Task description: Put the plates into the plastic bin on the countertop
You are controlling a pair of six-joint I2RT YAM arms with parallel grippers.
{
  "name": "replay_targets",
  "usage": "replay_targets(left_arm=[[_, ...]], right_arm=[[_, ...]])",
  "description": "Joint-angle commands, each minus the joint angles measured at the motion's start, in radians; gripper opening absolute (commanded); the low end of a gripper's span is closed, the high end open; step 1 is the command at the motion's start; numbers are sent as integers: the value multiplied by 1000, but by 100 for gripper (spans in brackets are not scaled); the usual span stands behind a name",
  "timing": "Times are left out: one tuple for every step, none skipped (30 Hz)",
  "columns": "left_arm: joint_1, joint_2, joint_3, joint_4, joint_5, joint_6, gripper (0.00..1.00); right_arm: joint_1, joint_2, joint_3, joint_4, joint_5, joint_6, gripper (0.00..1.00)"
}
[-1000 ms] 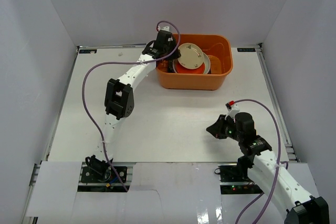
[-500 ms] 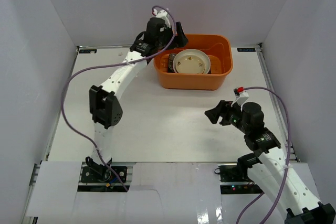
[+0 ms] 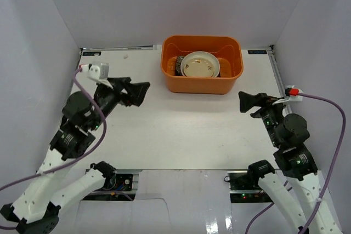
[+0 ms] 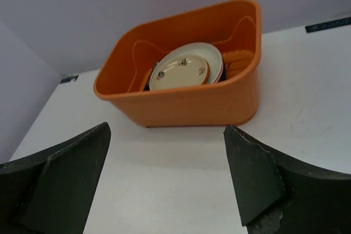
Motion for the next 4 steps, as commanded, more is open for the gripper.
replay_targets(left_arm=[[1, -127, -157, -85, -100, -23, 98], [1, -157, -211, -101, -111, -27, 98], [2, -175, -231, -147, -128, -37, 98], [1, -200, -245, -166, -164, -49, 98]], right_arm=[[3, -16, 69, 4, 142, -59, 90], [3, -13, 67, 20, 136, -60, 90], [3, -7, 63, 31, 124, -59, 90], [3, 5, 59, 40, 89, -57, 90]])
